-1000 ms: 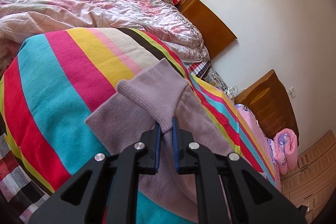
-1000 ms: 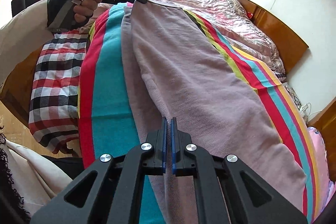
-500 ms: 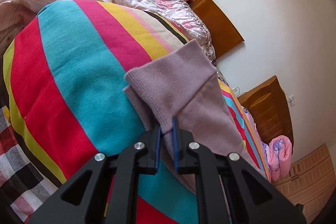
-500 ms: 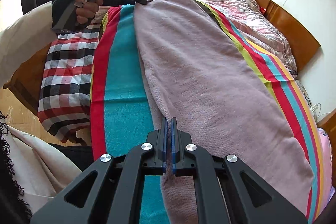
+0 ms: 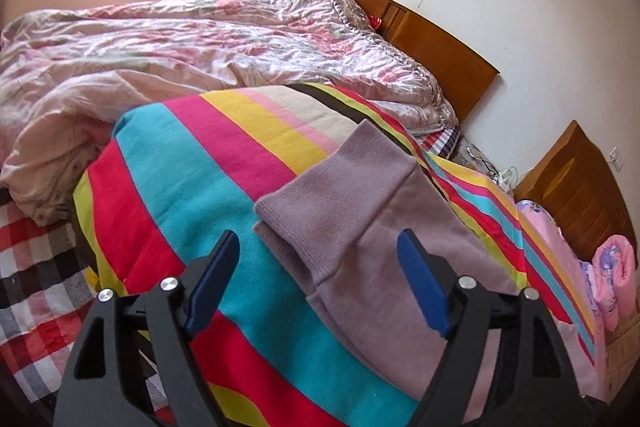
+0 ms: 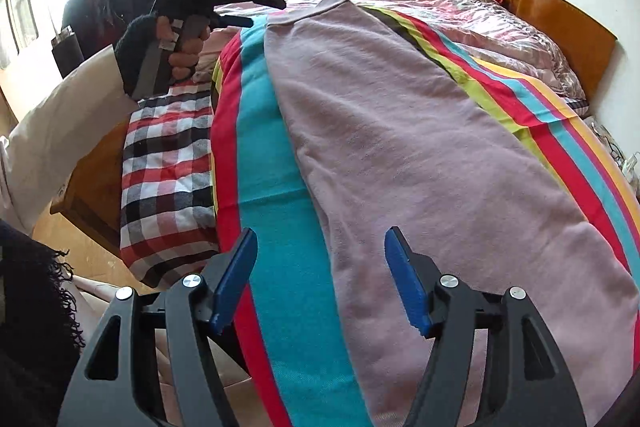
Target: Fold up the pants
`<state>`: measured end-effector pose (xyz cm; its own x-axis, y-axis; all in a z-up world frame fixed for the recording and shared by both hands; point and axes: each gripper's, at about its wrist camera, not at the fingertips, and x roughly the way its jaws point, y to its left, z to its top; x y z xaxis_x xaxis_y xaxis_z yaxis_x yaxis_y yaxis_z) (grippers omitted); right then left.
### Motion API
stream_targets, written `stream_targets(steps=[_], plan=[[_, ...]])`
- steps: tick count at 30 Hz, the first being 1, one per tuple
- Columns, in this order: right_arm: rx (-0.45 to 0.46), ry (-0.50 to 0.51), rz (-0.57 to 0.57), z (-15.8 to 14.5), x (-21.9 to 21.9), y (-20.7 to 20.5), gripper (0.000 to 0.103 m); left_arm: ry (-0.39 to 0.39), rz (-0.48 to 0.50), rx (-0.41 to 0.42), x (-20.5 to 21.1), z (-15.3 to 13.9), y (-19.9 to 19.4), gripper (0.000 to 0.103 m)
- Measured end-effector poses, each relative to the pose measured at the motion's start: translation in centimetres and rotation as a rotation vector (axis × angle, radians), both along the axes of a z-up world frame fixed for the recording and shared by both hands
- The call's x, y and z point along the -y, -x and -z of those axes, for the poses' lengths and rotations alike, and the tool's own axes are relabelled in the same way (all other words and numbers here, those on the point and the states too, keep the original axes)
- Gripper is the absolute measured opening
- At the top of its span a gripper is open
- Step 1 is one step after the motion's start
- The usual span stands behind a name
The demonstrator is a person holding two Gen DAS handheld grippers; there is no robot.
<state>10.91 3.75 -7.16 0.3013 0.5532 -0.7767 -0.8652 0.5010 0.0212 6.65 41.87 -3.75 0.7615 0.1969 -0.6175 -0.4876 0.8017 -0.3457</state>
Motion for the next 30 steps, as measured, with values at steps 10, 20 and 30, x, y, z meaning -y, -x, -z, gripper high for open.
stream_targets(steps=[10, 20, 30], plan=[[0.024, 0.017, 0.519, -1.2, 14.5, -10.4, 0.066, -0.208, 0.494, -0.144, 18.2, -0.1, -9.5, 0.094], [-0.122, 0.0, 0.385, 1.4, 13.0, -16.4, 0.068, -0.324, 0.829, -0.292, 31.4, 2.8, -15.6, 0.094], [-0.132, -0.094, 0.39, 0.5, 12.9, -18.1, 0.067, -0.293, 0.718, -0.312, 30.3, 4.5, -18.1, 0.096]])
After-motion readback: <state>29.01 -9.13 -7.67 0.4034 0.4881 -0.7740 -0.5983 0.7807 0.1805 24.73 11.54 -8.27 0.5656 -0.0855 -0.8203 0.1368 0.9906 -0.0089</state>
